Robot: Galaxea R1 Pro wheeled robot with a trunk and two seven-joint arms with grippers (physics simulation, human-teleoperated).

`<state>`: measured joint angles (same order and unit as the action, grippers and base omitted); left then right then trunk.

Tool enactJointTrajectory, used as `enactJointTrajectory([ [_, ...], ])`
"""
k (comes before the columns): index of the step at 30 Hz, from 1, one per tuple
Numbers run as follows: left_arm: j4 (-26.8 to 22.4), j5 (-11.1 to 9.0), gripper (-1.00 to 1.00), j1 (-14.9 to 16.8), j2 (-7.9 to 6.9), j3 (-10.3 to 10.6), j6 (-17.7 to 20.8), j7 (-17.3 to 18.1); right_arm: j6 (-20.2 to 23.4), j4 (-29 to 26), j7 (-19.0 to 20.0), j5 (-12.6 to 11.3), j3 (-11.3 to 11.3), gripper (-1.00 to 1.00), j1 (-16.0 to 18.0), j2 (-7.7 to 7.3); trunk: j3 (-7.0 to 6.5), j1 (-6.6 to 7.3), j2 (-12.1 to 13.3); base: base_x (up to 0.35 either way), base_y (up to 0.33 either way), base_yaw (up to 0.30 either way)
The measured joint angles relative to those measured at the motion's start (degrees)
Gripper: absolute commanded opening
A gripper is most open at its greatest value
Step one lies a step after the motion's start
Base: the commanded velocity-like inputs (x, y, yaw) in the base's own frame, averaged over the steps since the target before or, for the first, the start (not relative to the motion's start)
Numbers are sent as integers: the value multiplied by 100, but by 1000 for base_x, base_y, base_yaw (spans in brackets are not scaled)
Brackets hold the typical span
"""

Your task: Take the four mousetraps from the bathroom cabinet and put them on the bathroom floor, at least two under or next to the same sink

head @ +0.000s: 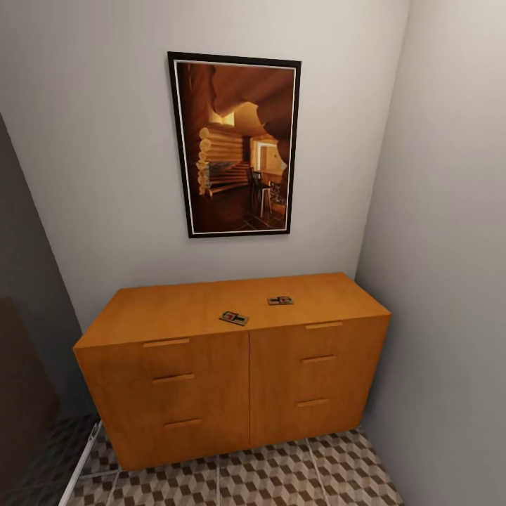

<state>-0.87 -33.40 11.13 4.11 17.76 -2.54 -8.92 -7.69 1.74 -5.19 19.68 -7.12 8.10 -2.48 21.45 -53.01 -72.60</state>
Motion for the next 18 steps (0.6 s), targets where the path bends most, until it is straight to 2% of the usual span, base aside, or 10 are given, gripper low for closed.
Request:
enactJointTrajectory([
  [18,-24,-12,100,0,-24,10,-16,-28,25,-1,3,-6,-7,100,0,17,0,0,0,1,0,0],
])
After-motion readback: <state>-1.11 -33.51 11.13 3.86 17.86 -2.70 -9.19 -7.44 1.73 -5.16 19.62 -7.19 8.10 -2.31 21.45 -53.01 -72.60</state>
